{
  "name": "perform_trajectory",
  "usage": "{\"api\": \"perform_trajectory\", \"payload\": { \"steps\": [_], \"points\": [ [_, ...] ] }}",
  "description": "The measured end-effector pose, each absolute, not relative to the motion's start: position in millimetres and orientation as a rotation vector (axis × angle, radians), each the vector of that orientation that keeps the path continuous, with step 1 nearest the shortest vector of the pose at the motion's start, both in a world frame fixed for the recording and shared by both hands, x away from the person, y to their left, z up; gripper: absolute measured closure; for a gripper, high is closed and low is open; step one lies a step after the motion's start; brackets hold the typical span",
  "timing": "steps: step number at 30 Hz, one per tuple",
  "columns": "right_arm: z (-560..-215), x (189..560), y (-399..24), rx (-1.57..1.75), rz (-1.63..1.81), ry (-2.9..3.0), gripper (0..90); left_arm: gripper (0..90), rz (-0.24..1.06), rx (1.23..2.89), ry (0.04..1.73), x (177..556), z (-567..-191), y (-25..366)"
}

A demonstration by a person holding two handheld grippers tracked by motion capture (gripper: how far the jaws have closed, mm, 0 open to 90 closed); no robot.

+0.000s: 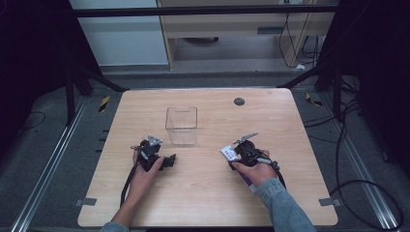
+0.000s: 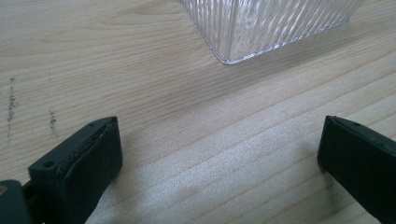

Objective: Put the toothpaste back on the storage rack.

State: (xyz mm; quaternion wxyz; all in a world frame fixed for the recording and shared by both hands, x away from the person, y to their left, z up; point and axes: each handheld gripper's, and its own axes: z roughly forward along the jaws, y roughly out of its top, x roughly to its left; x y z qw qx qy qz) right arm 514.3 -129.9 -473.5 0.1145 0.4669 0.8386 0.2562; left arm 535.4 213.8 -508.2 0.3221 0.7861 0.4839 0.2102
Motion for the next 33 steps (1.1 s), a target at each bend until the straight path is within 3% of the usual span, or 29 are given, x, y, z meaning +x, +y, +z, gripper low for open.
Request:
{"api": "perform_trajectory", "payload": {
  "steps": [33],
  "points": [
    [-480,514,-120,1.324,0.679,2.477,57.6,0.0,0.552,2.063,1.267,536,-508,214]
  ]
}}
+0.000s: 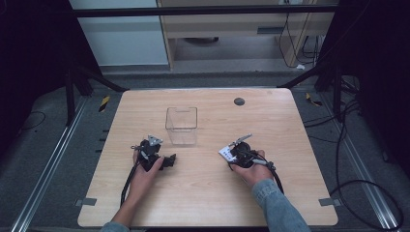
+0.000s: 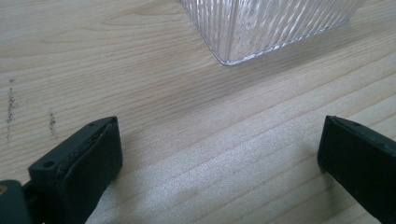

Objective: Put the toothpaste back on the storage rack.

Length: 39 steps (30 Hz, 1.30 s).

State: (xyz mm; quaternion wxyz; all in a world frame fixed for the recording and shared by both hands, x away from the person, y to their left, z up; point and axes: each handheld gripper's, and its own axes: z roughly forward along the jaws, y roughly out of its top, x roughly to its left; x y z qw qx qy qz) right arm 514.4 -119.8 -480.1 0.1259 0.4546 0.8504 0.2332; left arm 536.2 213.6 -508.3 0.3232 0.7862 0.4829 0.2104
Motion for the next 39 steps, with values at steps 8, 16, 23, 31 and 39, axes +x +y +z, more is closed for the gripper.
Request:
{"api": "perform_trajectory", "payload": {
  "steps": [8,16,23,31,39],
  "points": [
    [-479,515,-121,1.317,0.672,2.481,63.6,0.0,0.552,2.063,1.268,536,-508,213],
    [-476,517,-121,1.330,0.647,2.496,70.8,0.0,0.552,2.063,1.268,536,-508,213],
    [-472,518,-121,1.342,0.649,2.505,76.5,0.0,0.552,2.063,1.268,537,-508,213],
    [-471,518,-121,1.346,0.645,2.509,77.5,0.0,0.552,2.063,1.268,537,-508,213],
    [-469,521,-120,1.351,0.620,2.534,78.1,0.0,0.551,2.063,1.267,537,-508,213]
  ]
}}
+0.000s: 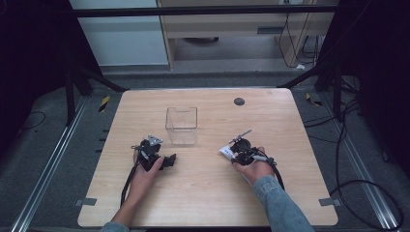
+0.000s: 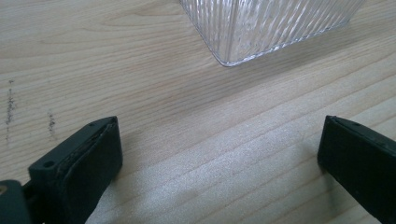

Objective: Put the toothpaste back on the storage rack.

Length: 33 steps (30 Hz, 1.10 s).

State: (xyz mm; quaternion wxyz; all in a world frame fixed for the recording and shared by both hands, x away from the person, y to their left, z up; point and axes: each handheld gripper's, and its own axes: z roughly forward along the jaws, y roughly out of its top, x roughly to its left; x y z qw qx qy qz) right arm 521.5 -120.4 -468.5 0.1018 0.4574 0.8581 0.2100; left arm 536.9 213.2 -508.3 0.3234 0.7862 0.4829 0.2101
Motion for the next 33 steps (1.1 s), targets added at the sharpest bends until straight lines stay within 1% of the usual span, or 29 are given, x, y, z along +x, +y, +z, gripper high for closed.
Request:
{"api": "perform_trajectory", "payload": {
  "steps": [25,33],
  "points": [
    [-463.5,531.7,-114.3,1.376,0.504,2.606,77.1,0.0,0.550,2.061,1.267,537.2,-508.4,212.9],
    [-462.5,530.9,-112.0,1.337,0.481,2.606,78.4,0.0,0.550,2.061,1.267,537.2,-508.4,212.9]
  ]
}}
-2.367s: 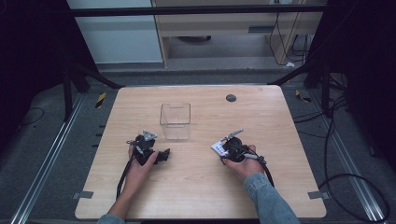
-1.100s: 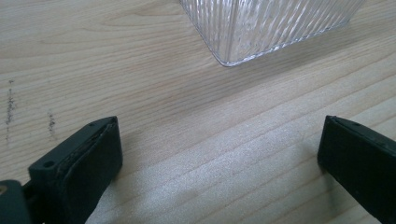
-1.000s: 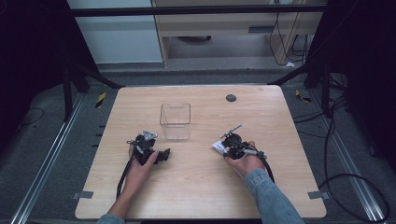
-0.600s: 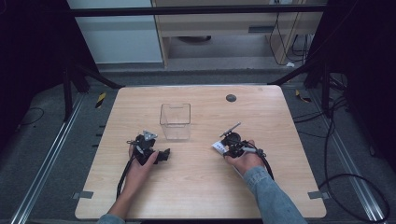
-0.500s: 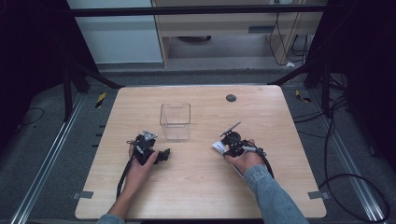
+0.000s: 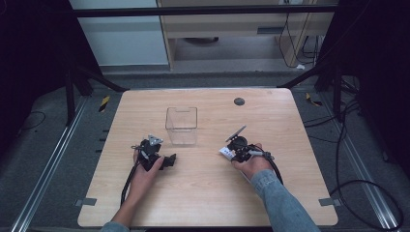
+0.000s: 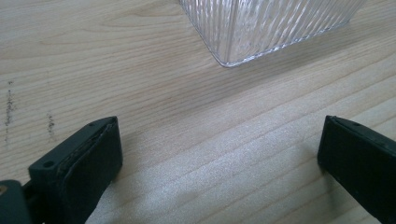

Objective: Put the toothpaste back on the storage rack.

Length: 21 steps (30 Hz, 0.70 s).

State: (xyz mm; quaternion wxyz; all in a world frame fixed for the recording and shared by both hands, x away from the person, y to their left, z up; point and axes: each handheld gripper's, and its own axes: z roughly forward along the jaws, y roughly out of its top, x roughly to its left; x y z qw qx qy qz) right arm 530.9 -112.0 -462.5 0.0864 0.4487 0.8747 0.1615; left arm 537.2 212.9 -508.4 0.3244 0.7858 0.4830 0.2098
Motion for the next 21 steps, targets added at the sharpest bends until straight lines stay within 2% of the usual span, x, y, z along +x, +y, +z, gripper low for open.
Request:
{"api": "perform_trajectory", "payload": {
  "steps": [21],
  "points": [
    [-434,528,-130,1.345,0.727,2.496,79.1,0.0,0.550,2.061,1.266,537,-508,213]
  ]
}}
